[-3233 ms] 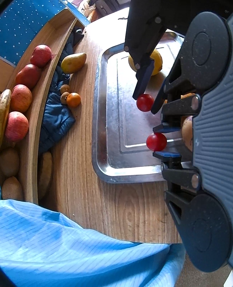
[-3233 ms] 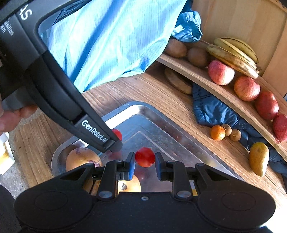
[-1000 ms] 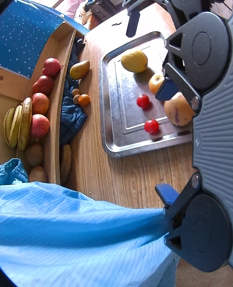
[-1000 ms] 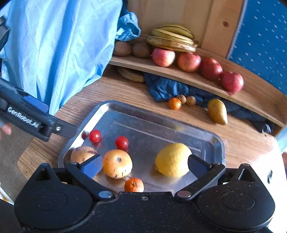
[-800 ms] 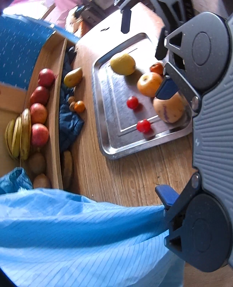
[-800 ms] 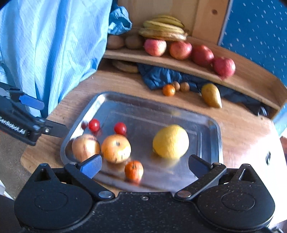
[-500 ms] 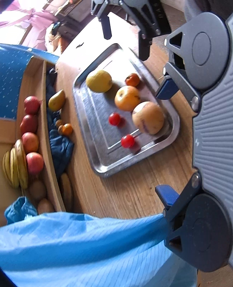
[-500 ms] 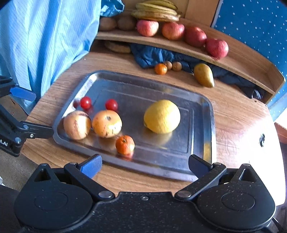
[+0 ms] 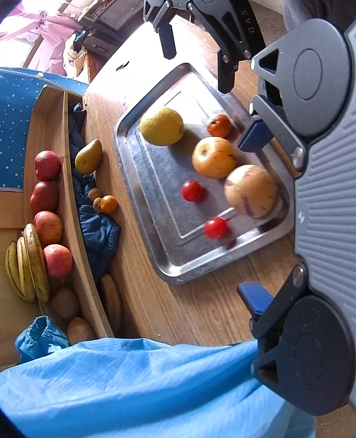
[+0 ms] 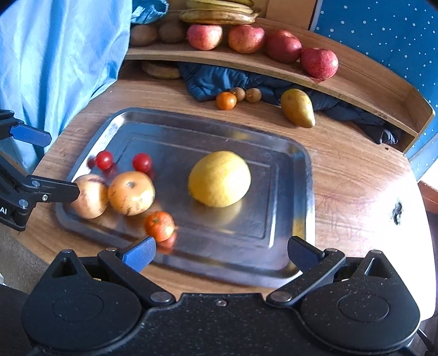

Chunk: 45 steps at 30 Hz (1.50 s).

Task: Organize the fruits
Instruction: 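Move both open tools back toward the fruit under the shelf, then move the left tool toward the tangerine while the right tool approaches the yellow pear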

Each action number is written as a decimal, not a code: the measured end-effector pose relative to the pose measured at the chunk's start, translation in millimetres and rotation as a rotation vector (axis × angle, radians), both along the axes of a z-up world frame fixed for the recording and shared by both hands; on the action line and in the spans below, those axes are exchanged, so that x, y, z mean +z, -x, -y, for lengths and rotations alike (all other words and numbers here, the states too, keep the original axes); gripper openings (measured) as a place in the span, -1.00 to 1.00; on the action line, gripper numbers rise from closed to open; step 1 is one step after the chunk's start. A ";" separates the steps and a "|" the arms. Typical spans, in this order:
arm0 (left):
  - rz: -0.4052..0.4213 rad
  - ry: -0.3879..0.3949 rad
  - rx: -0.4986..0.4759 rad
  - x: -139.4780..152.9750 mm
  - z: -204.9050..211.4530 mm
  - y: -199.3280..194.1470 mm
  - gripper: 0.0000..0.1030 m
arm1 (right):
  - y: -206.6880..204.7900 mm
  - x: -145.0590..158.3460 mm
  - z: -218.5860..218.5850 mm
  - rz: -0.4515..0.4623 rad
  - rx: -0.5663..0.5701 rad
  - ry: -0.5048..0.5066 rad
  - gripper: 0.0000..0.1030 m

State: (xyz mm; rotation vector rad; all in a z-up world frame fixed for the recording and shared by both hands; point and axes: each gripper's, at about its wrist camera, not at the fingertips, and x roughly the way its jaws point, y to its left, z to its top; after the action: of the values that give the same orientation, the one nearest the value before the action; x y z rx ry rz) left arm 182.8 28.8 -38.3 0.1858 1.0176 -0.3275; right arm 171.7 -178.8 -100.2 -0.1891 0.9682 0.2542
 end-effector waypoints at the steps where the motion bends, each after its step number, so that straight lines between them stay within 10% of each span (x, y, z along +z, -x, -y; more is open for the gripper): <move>1: 0.000 0.001 0.003 0.3 2.8 -3.4 0.99 | -3.1 0.0 3.6 -0.001 -0.003 -0.003 0.98; 45: -0.074 0.094 0.291 -22.2 83.8 -146.0 0.99 | -132.6 -14.0 91.5 0.028 0.001 -0.128 0.99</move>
State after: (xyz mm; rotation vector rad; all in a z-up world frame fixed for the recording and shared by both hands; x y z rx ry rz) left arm 328.8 -55.0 -60.5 -0.0602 1.0837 -0.1166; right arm 304.3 -270.3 -114.2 -0.0759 0.9205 0.3127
